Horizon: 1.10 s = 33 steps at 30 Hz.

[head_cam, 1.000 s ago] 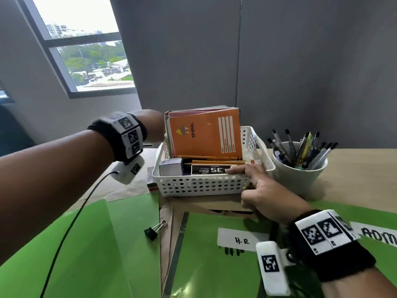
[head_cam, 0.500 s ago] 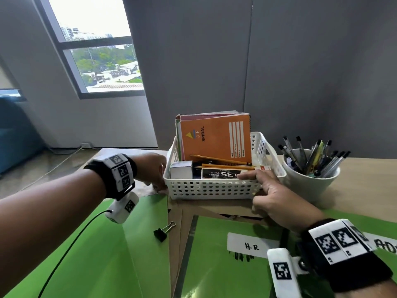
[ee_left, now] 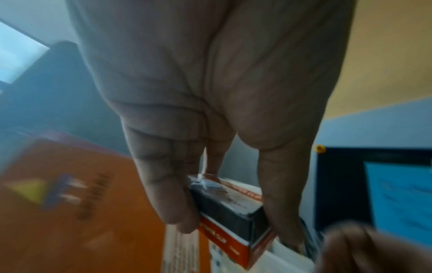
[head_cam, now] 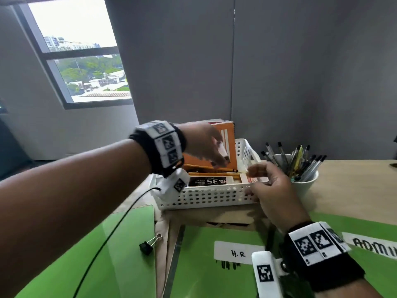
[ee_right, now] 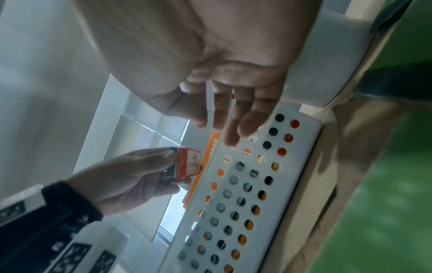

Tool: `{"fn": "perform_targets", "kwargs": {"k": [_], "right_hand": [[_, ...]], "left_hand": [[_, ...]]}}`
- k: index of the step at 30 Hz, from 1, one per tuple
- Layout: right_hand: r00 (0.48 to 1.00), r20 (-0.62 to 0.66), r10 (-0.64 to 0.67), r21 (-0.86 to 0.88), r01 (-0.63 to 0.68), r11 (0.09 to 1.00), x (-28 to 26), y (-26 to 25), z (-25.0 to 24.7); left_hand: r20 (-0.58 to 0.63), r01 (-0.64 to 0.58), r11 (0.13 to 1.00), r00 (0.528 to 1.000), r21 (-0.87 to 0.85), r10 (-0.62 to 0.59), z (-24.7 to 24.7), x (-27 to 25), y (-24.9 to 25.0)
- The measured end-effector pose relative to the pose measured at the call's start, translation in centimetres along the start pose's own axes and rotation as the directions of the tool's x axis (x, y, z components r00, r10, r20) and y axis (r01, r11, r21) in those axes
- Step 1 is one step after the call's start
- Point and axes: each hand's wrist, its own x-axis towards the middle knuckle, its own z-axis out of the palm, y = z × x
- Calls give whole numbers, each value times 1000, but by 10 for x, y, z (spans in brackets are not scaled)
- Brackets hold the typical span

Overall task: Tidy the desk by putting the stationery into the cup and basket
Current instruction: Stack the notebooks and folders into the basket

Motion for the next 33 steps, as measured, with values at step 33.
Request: {"fn": "perform_targets", "kwargs": {"k": [33], "right_hand": [[993, 46, 106, -88, -101, 991, 7, 12, 0]], "left_hand": [[66, 12, 955, 997, 295, -33, 40, -106, -42]]}}
